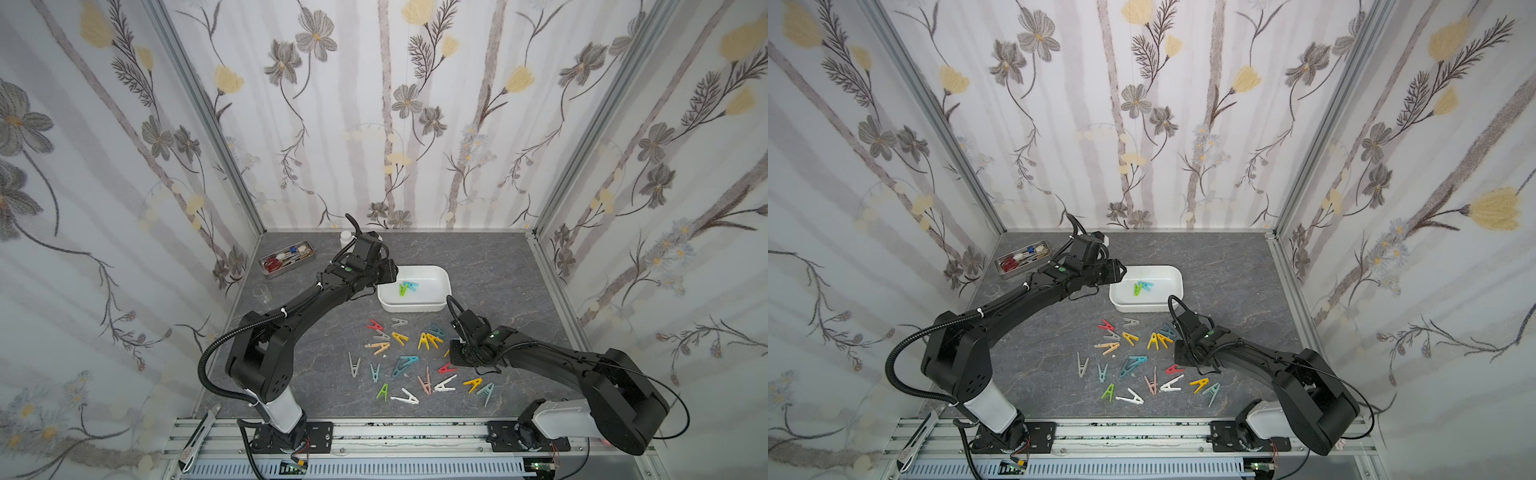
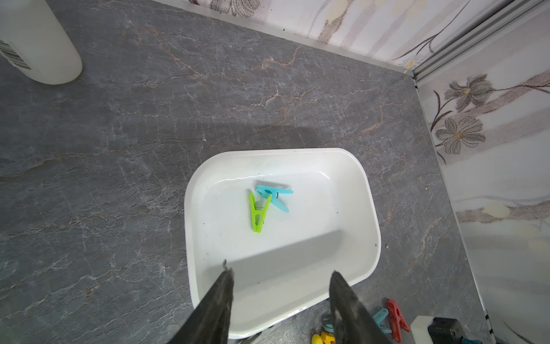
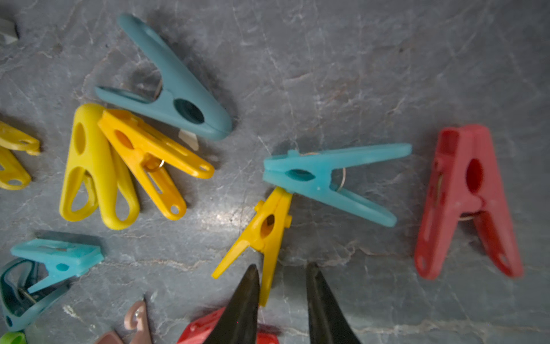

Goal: Put the clothespins into the storage box
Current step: Pick up the clothespin from the center of the board, then place the clothespin in the storage box.

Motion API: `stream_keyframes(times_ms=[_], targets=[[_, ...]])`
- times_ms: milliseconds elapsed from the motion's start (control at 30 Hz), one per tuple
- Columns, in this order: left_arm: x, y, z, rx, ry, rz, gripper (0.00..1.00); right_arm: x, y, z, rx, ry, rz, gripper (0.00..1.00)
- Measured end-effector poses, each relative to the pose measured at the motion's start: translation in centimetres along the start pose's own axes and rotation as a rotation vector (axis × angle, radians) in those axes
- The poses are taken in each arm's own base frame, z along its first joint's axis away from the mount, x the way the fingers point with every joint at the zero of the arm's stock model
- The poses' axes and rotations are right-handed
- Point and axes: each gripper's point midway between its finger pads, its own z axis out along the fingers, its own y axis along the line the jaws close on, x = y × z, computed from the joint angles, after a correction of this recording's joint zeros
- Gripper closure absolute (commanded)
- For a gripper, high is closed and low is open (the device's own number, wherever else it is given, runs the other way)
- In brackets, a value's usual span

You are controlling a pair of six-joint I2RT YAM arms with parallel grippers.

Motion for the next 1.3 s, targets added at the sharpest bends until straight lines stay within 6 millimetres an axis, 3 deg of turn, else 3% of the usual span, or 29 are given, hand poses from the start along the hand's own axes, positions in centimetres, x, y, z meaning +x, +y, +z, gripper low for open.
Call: stream_keyframes(times_ms=[500,667,900,1000,1133,1300], targets=[[-0.4,0.1,-0.6,0.0,-0.018,-0.02,0.48,-0.4,0.5,0.1,-0.038,-0.014,-0.033,0.95],[-0.5,0.3,-1.1,0.001,-0.031,-0.03,0.48,-0.9,1.0,-1.2,-0.058,-0.033,-0.045,0.96],[0.5,1.3,-1.1,-0.026,-0.019,-0.058,0.42,-3.4,3.1,-4.8,-0.124,-0.107,-0.077,0.99],[0.3,1.8,-0.7,-0.058,-0.018,-0.051,0.36,-5.9,5.2,-7.0,-0.162,-0.155,-0.113,0.99],[0.8,2.3,-0.7,-0.084,0.001,-0.028,0.31,-10.8,8.7,-9.6,-0.197,-0.215,-0.185,0.99],[0.4,2.4,-2.2,-0.106,-0.017,-0.004,0.27,-15.8,12.1,-10.0,-0.256,-0.228,-0.25,0.99]])
